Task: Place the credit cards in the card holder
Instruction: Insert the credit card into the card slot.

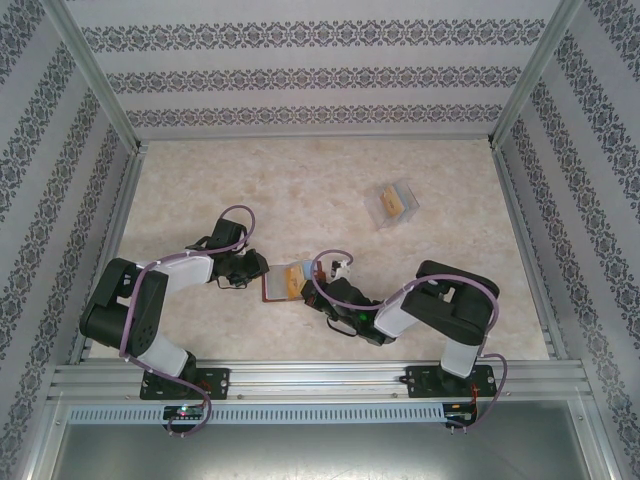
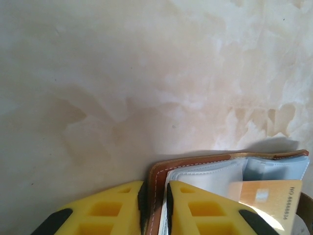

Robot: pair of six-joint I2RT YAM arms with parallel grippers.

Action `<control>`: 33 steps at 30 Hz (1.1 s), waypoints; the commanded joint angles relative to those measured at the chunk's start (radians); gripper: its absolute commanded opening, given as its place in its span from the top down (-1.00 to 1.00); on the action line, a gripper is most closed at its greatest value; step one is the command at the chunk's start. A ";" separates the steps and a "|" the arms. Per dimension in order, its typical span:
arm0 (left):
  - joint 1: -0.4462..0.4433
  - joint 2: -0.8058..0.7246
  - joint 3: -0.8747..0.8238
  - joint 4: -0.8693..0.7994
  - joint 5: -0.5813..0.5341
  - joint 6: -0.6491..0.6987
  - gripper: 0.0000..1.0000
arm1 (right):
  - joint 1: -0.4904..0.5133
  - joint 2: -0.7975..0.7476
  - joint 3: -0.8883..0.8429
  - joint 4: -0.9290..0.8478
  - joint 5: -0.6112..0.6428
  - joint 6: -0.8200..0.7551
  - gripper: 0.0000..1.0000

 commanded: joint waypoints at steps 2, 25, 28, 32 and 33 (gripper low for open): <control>-0.026 0.028 -0.048 -0.123 -0.028 -0.015 0.56 | -0.007 0.060 0.029 0.060 -0.032 0.028 1.00; -0.026 0.027 -0.054 -0.116 -0.013 -0.037 0.55 | 0.006 -0.087 0.108 -0.364 -0.045 0.020 0.35; -0.026 0.036 -0.049 -0.116 -0.009 -0.034 0.55 | 0.000 -0.108 0.139 -0.496 -0.054 0.045 0.28; -0.025 0.046 -0.035 -0.116 -0.004 -0.034 0.55 | -0.004 -0.141 0.195 -0.623 -0.082 0.011 0.23; -0.026 0.046 -0.034 -0.116 -0.003 -0.034 0.55 | -0.004 -0.154 0.210 -0.659 -0.075 -0.010 0.23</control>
